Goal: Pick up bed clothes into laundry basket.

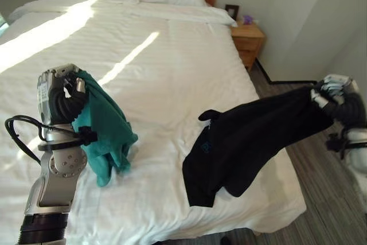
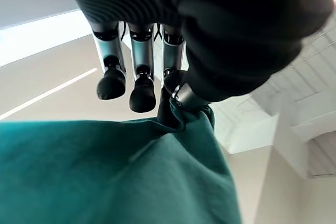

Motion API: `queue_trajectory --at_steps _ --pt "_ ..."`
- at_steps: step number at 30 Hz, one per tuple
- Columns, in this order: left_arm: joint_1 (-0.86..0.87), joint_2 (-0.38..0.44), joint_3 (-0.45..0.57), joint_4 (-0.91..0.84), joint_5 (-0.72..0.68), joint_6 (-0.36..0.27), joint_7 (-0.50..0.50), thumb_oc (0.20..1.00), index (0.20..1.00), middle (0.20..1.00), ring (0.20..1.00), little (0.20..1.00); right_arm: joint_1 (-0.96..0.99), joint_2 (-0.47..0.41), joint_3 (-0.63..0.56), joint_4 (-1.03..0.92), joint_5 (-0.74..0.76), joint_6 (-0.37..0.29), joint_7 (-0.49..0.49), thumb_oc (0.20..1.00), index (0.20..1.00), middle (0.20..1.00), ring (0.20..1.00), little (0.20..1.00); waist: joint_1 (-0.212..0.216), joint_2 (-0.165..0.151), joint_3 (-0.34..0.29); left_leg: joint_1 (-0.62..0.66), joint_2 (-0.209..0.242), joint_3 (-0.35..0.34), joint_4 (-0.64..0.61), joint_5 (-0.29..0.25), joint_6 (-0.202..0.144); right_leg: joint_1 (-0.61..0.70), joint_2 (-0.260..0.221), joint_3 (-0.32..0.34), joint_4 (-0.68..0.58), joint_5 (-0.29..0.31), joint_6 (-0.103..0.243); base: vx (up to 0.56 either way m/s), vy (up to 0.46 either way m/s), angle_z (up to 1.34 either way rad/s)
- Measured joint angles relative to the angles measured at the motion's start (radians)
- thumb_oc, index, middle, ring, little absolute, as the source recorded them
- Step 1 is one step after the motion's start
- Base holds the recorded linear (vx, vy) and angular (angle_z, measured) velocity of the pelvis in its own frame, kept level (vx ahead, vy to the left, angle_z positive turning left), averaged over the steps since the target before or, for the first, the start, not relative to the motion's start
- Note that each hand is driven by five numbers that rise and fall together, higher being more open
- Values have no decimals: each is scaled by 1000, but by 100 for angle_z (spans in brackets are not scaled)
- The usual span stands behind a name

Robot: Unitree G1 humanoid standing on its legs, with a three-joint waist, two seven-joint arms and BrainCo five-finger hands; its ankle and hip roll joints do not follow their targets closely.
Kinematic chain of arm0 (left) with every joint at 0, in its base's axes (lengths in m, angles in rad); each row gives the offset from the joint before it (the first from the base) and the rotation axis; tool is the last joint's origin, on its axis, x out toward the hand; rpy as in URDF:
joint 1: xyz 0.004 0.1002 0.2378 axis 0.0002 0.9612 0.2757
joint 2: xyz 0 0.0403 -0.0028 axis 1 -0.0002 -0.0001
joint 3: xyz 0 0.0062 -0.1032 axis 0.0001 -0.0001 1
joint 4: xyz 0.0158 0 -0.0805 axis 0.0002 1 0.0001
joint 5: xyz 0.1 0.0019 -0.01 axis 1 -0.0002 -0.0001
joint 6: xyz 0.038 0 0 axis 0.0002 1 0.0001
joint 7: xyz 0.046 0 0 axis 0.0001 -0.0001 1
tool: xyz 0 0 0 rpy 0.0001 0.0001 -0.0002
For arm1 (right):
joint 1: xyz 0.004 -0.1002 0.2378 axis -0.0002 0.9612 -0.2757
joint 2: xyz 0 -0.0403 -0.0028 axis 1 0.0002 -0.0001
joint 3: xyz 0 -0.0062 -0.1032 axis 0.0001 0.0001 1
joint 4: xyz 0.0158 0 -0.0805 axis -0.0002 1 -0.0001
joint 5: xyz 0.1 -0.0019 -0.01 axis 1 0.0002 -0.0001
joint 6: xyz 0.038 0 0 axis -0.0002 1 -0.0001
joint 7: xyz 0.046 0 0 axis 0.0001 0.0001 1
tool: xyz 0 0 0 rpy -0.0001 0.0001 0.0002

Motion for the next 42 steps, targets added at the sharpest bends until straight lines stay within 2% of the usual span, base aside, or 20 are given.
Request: queue_trajectory --at_steps 3,5,7,9,11,13,16,20,22,23,25,26,28,29,31,32,33,34,39,42 --pt "-560 251 -351 281 -119 4 -6 200 200 200 200 200 -267 -37 72 86 44 38 -4 200 200 200 200 200 -39 -41 -18 10 -1 55 0 -9 -6 -46 3 34 36 5 6 13 58 -70" --pt "-498 411 -201 305 -211 -88 -2 200 200 200 200 200 -227 -190 -15 26 74 -22 -31 200 200 200 200 200 -83 -22 -23 44 -7 117 -1 -23 -13 -51 -2 49 28 24 7 -62 23 -91" --pt "-332 367 -22 271 -342 -100 25 200 200 200 200 200 -136 -160 -89 28 106 -19 -98 200 200 200 200 200 -118 -16 -66 80 -1 144 0 -41 -26 -41 19 61 15 18 3 -133 15 -53" --pt "-647 -4 -259 266 -330 7 155 200 200 200 200 200 -288 40 0 229 92 -11 -149 200 200 200 200 200 -79 -36 -81 95 22 176 15 -42 -13 -105 50 -104 117 56 1 -203 27 -70" --pt "-704 -6 -548 2 -197 56 104 200 200 200 200 200 -436 22 182 179 58 15 -141 200 200 200 200 200 -18 -3 -47 103 42 303 4 -44 0 -187 26 -505 71 153 61 -122 -53 -159" --pt "-715 -29 -646 -80 -94 27 80 200 200 200 200 200 -488 -34 223 115 32 -1 -135 200 200 200 200 200 -53 12 -28 134 9 352 36 -56 -2 -177 -65 -691 194 46 -46 48 -104 -103" --pt "-726 -48 -578 36 -97 8 73 200 200 200 200 200 -522 -55 272 88 35 2 -152 200 200 200 200 200 -96 82 -40 232 36 450 88 -126 -61 -142 24 -501 152 26 -104 188 -135 -128" --pt "-804 -59 -568 108 -117 14 61 200 200 200 200 200 -551 -117 287 62 34 4 -164 200 200 200 200 200 -124 110 -42 228 114 341 232 -149 -76 -143 115 -379 122 49 -168 155 -126 -97" --pt "-878 -104 -644 148 -162 17 64 200 200 200 200 200 -690 -129 423 131 33 9 -172 200 200 200 200 200 -97 75 -36 184 130 128 351 -148 -41 -164 196 -237 117 82 -217 339 -140 -109" --pt "-865 -96 -651 118 -186 11 66 200 200 200 200 200 -779 -101 492 151 33 9 -169 200 200 200 200 200 -64 52 -29 158 56 -73 403 -190 12 -167 222 -126 109 113 -241 353 -75 -220" --pt "-825 -89 -659 73 -193 -6 62 200 200 200 200 200 -860 -49 549 124 32 2 -167 200 200 200 200 200 16 44 -12 139 -77 -243 403 -235 49 -149 229 -11 29 76 -71 190 39 -213" --pt "-842 -126 -663 87 -194 -5 59 200 200 200 200 200 -875 -81 560 108 33 -11 -167 200 200 200 200 200 19 106 27 102 -36 -297 373 -234 42 -237 246 -105 275 -89 -157 269 -6 -106" --pt "-838 -153 -656 80 -195 -14 66 200 200 200 200 200 -914 -117 581 117 33 2 -162 200 200 200 200 200 35 66 36 102 -77 -362 310 -266 3 -306 213 33 526 -155 -197 247 -98 -83" --pt "-810 -150 -659 55 -194 -24 69 200 200 200 200 200 -900 -112 579 101 34 -2 -163 200 200 200 200 200 22 96 30 61 -72 -376 295 -267 2 -284 241 68 468 -120 -185 272 -111 -150" --pt "-797 -205 -644 21 -195 -30 58 200 200 200 200 200 -909 -80 570 103 34 -12 -150 200 200 200 200 200 87 187 48 -53 -150 -389 177 -246 76 -252 275 232 271 -106 -36 288 -162 -202" --pt "-818 -235 -628 25 -195 -26 53 200 200 200 200 200 -920 -84 566 110 37 -5 -151 200 200 200 200 200 92 236 68 -85 -104 -403 145 -237 95 -266 300 218 392 -135 -79 322 -194 -182" --pt "-839 -259 -603 14 -194 -27 38 200 200 200 200 200 -907 -62 569 104 49 18 -149 200 200 200 200 200 107 128 91 -128 -180 -410 142 -238 80 -199 155 272 465 -269 -112 354 -164 -126" --pt "-783 -299 -581 -19 -195 -40 44 200 200 200 200 200 -881 -47 551 81 44 9 -135 200 200 200 200 200 111 192 109 -147 -145 -419 149 -221 68 -167 200 276 442 -247 -71 246 -89 -126" --pt "-785 -298 -610 -19 -194 -25 19 200 200 200 200 200 -799 10 596 65 44 24 -121 200 200 200 200 200 155 178 117 -261 -230 -374 210 -174 102 -54 234 402 260 -172 -153 412 -61 -121" --pt "-780 -282 -603 -48 -194 -13 19 200 200 200 200 200 -764 57 567 9 43 22 -119 200 200 200 200 200 189 140 103 -256 -208 -338 228 -150 117 -66 279 396 389 -244 -52 462 -78 -115"
